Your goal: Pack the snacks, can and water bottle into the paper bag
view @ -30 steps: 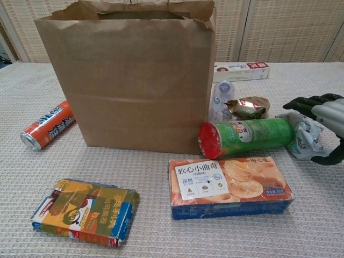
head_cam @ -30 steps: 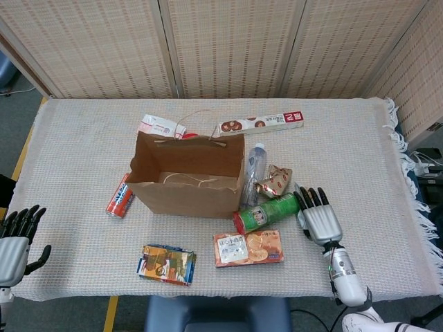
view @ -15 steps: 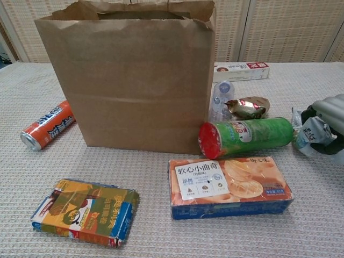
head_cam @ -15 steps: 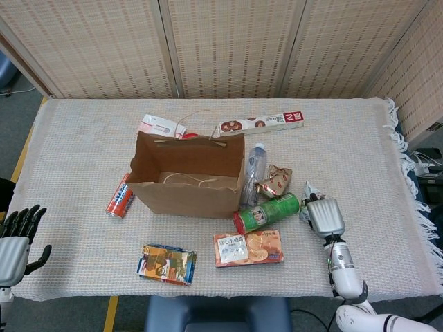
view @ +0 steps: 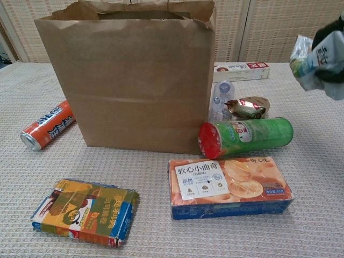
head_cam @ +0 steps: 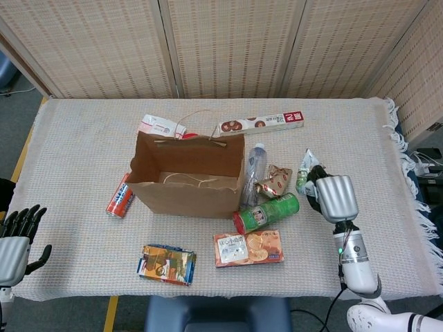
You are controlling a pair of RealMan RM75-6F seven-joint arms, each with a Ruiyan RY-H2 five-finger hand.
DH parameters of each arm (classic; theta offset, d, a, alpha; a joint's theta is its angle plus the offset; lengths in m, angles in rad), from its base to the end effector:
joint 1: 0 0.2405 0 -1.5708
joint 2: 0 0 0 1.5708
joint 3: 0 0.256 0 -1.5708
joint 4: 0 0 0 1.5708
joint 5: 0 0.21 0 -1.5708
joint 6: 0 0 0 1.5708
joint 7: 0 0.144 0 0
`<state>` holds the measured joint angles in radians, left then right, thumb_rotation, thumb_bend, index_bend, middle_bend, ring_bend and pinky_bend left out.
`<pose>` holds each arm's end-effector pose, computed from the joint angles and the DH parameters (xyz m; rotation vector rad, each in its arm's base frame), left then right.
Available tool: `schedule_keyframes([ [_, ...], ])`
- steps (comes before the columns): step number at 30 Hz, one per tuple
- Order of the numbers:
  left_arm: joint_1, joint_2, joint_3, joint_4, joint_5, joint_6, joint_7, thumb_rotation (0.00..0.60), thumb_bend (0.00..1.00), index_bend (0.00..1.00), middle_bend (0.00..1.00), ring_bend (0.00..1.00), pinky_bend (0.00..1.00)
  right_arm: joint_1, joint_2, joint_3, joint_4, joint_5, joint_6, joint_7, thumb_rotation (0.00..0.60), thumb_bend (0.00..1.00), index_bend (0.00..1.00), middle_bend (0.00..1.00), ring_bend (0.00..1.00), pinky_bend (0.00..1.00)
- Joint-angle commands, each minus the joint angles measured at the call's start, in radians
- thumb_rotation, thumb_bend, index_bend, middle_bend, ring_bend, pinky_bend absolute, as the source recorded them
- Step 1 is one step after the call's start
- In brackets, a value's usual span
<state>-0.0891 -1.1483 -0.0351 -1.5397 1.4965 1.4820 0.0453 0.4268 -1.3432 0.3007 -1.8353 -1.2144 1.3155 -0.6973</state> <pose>-0.3238 0.1803 0.1546 -1.4160 -0.8468 -0.8309 -0.1704 -0.2960 0.0989 1.4916 -0.6651 0.9038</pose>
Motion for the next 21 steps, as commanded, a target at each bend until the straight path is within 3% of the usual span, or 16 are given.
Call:
schedule_keyframes([
  [1, 0.0, 0.0, 0.0, 0.0, 0.0, 0.0, -0.001, 0.6, 0.39, 0.03, 0.0, 0.0, 0.0, 0.069, 0.056, 0.102, -0.158, -0.032, 0.052, -0.082, 0.6, 0.42, 0.79, 0.64, 0.68, 0.77],
  [6, 0.0, 0.002, 0.001, 0.001, 0.001, -0.001, -0.008, 0.6, 0.39, 0.03, 0.0, 0.0, 0.0, 0.181, 0.015, 0.177, -0.256, -0.04, 0.069, -0.219, 0.6, 0.42, 0.78, 0.65, 0.68, 0.77],
  [11, 0.0, 0.001, 0.001, 0.005, 0.002, 0.001, -0.009, 0.6, 0.39, 0.03, 0.0, 0.0, 0.0, 0.306, -0.07, 0.213, -0.28, 0.019, 0.065, -0.375, 0.6, 0.42, 0.78, 0.64, 0.68, 0.77],
  [21, 0.001, 0.0, 0.002, 0.01, 0.007, 0.004, -0.022, 0.6, 0.39, 0.04, 0.0, 0.0, 0.0, 0.489, -0.269, 0.193, -0.11, 0.143, 0.077, -0.534, 0.6, 0.42, 0.76, 0.64, 0.67, 0.77],
])
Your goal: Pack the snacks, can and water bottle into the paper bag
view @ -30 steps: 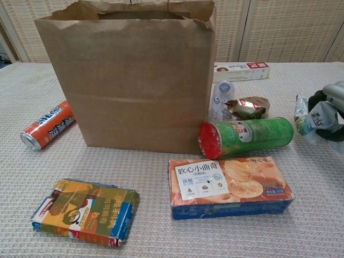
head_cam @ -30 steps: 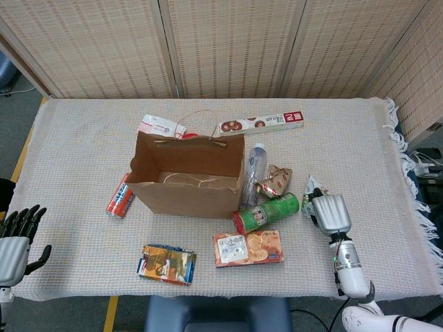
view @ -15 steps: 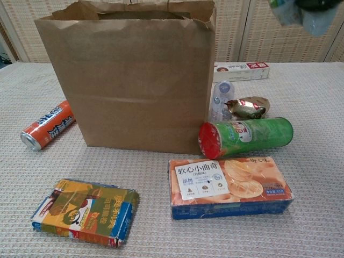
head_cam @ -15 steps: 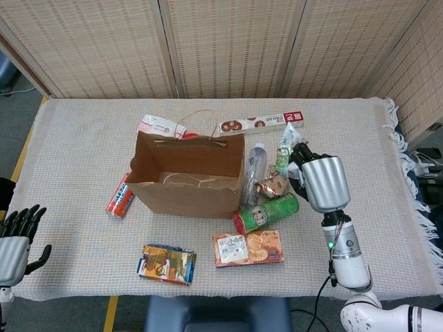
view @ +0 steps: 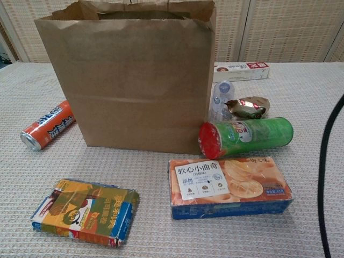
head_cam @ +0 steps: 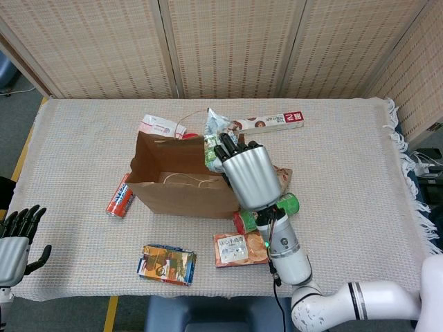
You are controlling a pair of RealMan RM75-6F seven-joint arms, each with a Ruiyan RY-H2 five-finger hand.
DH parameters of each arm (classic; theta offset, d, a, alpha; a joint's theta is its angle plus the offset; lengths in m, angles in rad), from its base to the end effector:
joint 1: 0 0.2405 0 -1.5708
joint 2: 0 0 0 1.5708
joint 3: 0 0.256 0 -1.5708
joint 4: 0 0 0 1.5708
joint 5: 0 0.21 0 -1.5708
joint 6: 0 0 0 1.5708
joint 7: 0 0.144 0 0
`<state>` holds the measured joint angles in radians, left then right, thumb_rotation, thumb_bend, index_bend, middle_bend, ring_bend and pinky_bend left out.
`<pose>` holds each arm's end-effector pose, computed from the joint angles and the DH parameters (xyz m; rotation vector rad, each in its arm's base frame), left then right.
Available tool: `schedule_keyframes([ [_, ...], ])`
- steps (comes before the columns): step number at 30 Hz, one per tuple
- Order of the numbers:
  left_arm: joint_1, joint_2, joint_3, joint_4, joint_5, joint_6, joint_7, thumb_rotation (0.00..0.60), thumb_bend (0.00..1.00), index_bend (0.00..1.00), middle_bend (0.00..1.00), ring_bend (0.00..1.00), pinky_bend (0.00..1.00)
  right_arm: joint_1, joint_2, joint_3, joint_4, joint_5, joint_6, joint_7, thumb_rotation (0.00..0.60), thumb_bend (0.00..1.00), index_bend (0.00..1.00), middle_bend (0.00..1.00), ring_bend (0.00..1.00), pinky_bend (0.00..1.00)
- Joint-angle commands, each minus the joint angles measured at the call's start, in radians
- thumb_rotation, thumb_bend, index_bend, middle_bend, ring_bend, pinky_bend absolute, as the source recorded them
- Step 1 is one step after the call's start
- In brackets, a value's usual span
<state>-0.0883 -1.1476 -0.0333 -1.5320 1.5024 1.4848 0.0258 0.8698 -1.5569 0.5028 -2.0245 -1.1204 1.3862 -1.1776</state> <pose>-0.3247 0.1798 0.1554 -1.4158 -0.8524 -0.8422 0.0382 -0.3068 0.0949 1.5421 -0.3234 1.2356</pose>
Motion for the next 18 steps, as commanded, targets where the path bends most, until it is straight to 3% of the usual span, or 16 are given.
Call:
schedule_keyframes([
  [1, 0.0, 0.0, 0.001, 0.004, 0.002, 0.001, -0.003, 0.6, 0.39, 0.04, 0.0, 0.0, 0.0, 0.059, -0.068, -0.014, 0.111, 0.056, 0.006, -0.068, 0.6, 0.42, 0.75, 0.64, 0.67, 0.77],
  [6, 0.0, 0.0, 0.001, 0.005, 0.002, 0.0, -0.006, 0.6, 0.39, 0.04, 0.0, 0.0, 0.0, 0.1, -0.126, -0.03, 0.222, 0.126, -0.004, -0.074, 0.6, 0.4, 0.67, 0.64, 0.6, 0.71],
  [8, -0.001, 0.0, 0.0, 0.004, 0.001, -0.001, -0.006, 0.6, 0.39, 0.04, 0.0, 0.0, 0.0, 0.105, -0.135, -0.031, 0.223, 0.155, -0.01, -0.062, 0.6, 0.33, 0.52, 0.56, 0.49, 0.61],
  [10, -0.001, 0.001, 0.0, 0.004, 0.0, -0.002, -0.006, 0.6, 0.39, 0.04, 0.0, 0.0, 0.0, 0.112, -0.138, -0.037, 0.223, 0.164, -0.011, -0.059, 0.6, 0.22, 0.29, 0.43, 0.34, 0.48],
  [13, -0.001, 0.001, 0.0, 0.004, 0.0, -0.003, -0.006, 0.6, 0.39, 0.04, 0.0, 0.0, 0.0, 0.116, -0.137, -0.04, 0.223, 0.164, -0.012, -0.057, 0.6, 0.16, 0.15, 0.35, 0.25, 0.4],
  [15, -0.002, 0.001, 0.0, 0.004, 0.0, -0.003, -0.006, 0.6, 0.39, 0.04, 0.0, 0.0, 0.0, 0.122, -0.137, -0.046, 0.222, 0.156, -0.007, -0.05, 0.6, 0.1, 0.03, 0.23, 0.13, 0.29],
  [18, 0.0, 0.001, 0.001, 0.003, 0.001, -0.001, -0.006, 0.6, 0.39, 0.04, 0.0, 0.0, 0.0, 0.127, -0.132, -0.024, 0.193, 0.124, 0.029, -0.018, 0.6, 0.06, 0.0, 0.12, 0.03, 0.18],
])
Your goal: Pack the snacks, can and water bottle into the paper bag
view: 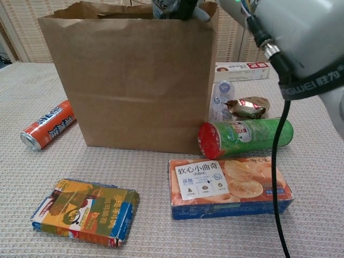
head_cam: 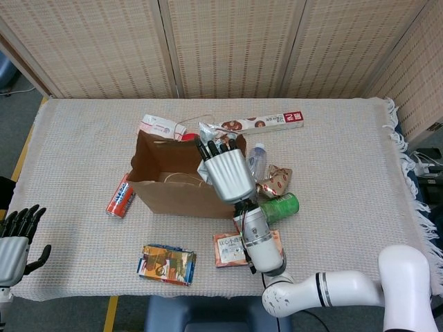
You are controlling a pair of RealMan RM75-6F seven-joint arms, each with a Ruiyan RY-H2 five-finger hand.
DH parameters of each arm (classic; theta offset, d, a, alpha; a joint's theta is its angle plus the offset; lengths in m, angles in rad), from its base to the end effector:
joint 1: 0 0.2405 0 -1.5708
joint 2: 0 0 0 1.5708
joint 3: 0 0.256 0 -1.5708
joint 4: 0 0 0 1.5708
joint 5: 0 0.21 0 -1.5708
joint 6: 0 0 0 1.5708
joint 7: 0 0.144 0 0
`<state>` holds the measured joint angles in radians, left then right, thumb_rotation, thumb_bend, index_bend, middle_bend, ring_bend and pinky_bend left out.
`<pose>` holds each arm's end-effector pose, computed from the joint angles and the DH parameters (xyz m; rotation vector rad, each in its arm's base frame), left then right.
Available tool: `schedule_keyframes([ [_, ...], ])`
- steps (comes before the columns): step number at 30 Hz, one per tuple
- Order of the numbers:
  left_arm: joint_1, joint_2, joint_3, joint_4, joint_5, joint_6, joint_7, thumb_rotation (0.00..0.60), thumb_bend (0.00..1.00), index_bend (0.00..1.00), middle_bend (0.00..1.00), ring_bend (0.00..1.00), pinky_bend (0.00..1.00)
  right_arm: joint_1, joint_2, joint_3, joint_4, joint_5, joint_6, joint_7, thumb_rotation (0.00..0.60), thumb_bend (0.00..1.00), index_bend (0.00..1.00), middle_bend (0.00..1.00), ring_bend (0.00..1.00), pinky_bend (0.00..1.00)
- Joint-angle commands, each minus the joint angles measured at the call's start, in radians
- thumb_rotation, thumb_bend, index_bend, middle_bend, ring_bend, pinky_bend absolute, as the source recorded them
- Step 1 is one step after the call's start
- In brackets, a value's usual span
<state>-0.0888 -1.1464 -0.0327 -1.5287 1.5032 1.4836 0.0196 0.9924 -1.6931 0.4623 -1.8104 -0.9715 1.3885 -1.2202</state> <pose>-0.3254 0.1799 0.1559 -1.4168 -0.8543 -0.8431 0.0411 -0.3311 0.0378 1.6096 -0.3549 1.0666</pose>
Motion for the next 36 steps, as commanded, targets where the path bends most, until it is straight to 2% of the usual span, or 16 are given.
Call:
schedule_keyframes([
  [1, 0.0, 0.0, 0.0, 0.0, 0.0, 0.0, 0.0, 0.6, 0.39, 0.04, 0.0, 0.0, 0.0, 0.003, 0.009, 0.019, -0.028, -0.033, 0.036, 0.031, 0.6, 0.05, 0.0, 0.09, 0.01, 0.16],
  [5, 0.0, 0.0, 0.0, 0.0, 0.0, 0.0, 0.001, 0.6, 0.39, 0.04, 0.0, 0.0, 0.0, -0.017, 0.047, 0.021, -0.074, -0.047, 0.067, 0.047, 0.6, 0.04, 0.0, 0.07, 0.0, 0.14],
  [11, 0.001, -0.001, 0.0, -0.002, -0.001, 0.001, 0.008, 0.6, 0.39, 0.04, 0.0, 0.0, 0.0, -0.092, 0.155, -0.023, -0.158, -0.082, 0.093, 0.1, 0.6, 0.04, 0.0, 0.07, 0.0, 0.14],
  [14, 0.001, -0.002, -0.001, -0.003, -0.003, 0.001, 0.012, 0.6, 0.39, 0.04, 0.0, 0.0, 0.0, -0.157, 0.226, -0.069, -0.204, -0.109, 0.102, 0.169, 0.6, 0.04, 0.0, 0.08, 0.0, 0.14],
  [20, 0.001, -0.002, -0.001, -0.006, -0.004, 0.001, 0.017, 0.6, 0.39, 0.04, 0.0, 0.0, 0.0, -0.322, 0.387, -0.234, -0.243, -0.175, 0.082, 0.36, 0.6, 0.04, 0.0, 0.08, 0.01, 0.15],
  [24, 0.001, -0.003, -0.002, -0.007, -0.006, 0.001, 0.024, 0.6, 0.39, 0.04, 0.0, 0.0, 0.0, -0.409, 0.472, -0.358, -0.198, -0.215, 0.002, 0.543, 0.6, 0.04, 0.02, 0.09, 0.05, 0.15],
  [28, 0.001, -0.006, -0.003, -0.008, -0.008, 0.002, 0.033, 0.6, 0.39, 0.04, 0.0, 0.0, 0.0, -0.419, 0.534, -0.443, -0.142, -0.22, -0.145, 0.625, 0.6, 0.04, 0.01, 0.09, 0.05, 0.16],
  [32, 0.0, -0.009, -0.006, -0.01, -0.011, 0.002, 0.043, 0.6, 0.39, 0.04, 0.0, 0.0, 0.0, -0.386, 0.549, -0.482, -0.085, -0.24, -0.261, 0.601, 0.6, 0.02, 0.0, 0.09, 0.05, 0.16],
  [36, 0.001, -0.011, -0.008, -0.011, -0.014, 0.004, 0.046, 0.6, 0.39, 0.04, 0.0, 0.0, 0.0, -0.352, 0.512, -0.476, -0.039, -0.221, -0.323, 0.547, 0.6, 0.0, 0.0, 0.09, 0.05, 0.16],
])
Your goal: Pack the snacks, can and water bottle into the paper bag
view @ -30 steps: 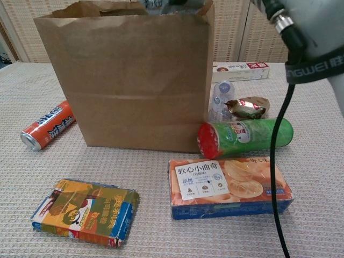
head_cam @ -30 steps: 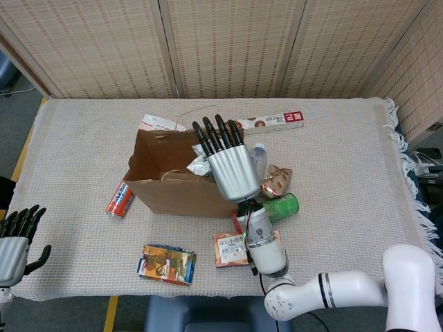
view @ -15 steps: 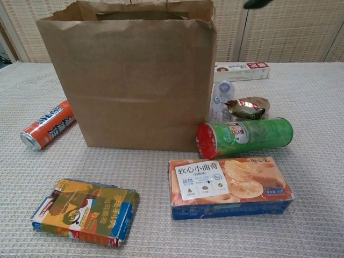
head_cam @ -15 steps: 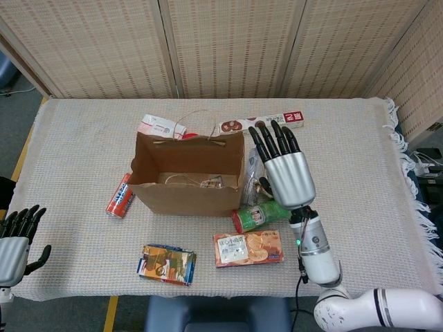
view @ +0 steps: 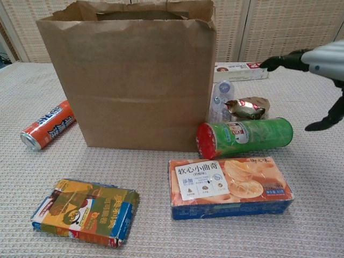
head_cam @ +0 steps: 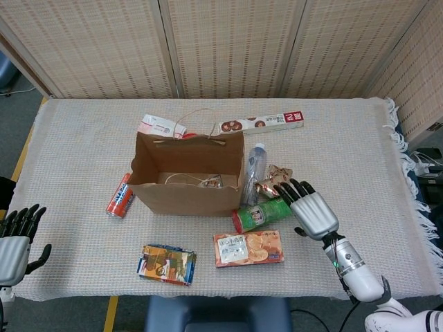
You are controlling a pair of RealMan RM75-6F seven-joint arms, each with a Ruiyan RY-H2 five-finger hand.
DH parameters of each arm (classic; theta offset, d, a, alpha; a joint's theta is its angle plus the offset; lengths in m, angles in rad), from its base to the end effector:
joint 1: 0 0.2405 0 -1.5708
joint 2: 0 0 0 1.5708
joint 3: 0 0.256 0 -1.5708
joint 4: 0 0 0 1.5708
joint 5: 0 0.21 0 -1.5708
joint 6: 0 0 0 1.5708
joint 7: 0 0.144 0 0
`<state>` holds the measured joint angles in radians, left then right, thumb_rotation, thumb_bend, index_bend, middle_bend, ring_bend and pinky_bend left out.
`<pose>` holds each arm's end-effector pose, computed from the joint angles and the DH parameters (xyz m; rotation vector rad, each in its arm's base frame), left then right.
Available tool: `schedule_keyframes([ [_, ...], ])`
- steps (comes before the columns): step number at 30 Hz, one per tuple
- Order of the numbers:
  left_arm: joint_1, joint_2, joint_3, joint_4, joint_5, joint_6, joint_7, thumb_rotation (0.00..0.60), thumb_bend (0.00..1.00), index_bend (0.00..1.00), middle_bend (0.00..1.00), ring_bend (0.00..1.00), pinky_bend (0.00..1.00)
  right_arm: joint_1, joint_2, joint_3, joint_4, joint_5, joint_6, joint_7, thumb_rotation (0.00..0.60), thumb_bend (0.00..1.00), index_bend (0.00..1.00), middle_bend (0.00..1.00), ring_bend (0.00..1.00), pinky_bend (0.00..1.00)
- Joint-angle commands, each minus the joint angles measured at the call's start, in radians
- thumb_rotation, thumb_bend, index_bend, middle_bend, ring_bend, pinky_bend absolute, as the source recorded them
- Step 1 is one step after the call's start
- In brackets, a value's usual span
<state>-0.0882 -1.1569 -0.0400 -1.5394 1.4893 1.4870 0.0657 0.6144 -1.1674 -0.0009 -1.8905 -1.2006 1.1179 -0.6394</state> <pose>-0.3235 0.1810 0.1535 -1.4080 -0.8344 -0.8236 -0.1798 -0.2743 0.0728 1.9536 -0.6453 0.6692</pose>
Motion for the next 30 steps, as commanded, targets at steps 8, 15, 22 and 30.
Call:
schedule_keyframes([
  [8, 0.0, 0.001, 0.0, 0.004, 0.002, 0.0, -0.009, 0.6, 0.39, 0.04, 0.0, 0.0, 0.0, 0.092, -0.141, 0.046, 0.114, 0.142, -0.106, -0.121, 0.6, 0.0, 0.0, 0.09, 0.05, 0.16],
  [15, -0.001, 0.003, 0.001, 0.005, 0.003, -0.002, -0.02, 0.6, 0.39, 0.04, 0.0, 0.0, 0.0, 0.147, -0.256, 0.063, 0.183, 0.235, -0.13, -0.195, 0.6, 0.0, 0.06, 0.12, 0.09, 0.16],
  [22, -0.002, 0.005, 0.002, 0.006, 0.005, -0.004, -0.027, 0.6, 0.39, 0.04, 0.0, 0.0, 0.0, 0.177, -0.335, 0.065, 0.234, 0.286, -0.128, -0.231, 0.6, 0.0, 0.16, 0.23, 0.17, 0.19],
  [30, -0.002, 0.006, 0.003, 0.008, 0.007, -0.004, -0.033, 0.6, 0.39, 0.04, 0.0, 0.0, 0.0, 0.18, -0.367, 0.039, 0.264, 0.305, -0.089, -0.269, 0.6, 0.29, 0.55, 0.5, 0.48, 0.44],
])
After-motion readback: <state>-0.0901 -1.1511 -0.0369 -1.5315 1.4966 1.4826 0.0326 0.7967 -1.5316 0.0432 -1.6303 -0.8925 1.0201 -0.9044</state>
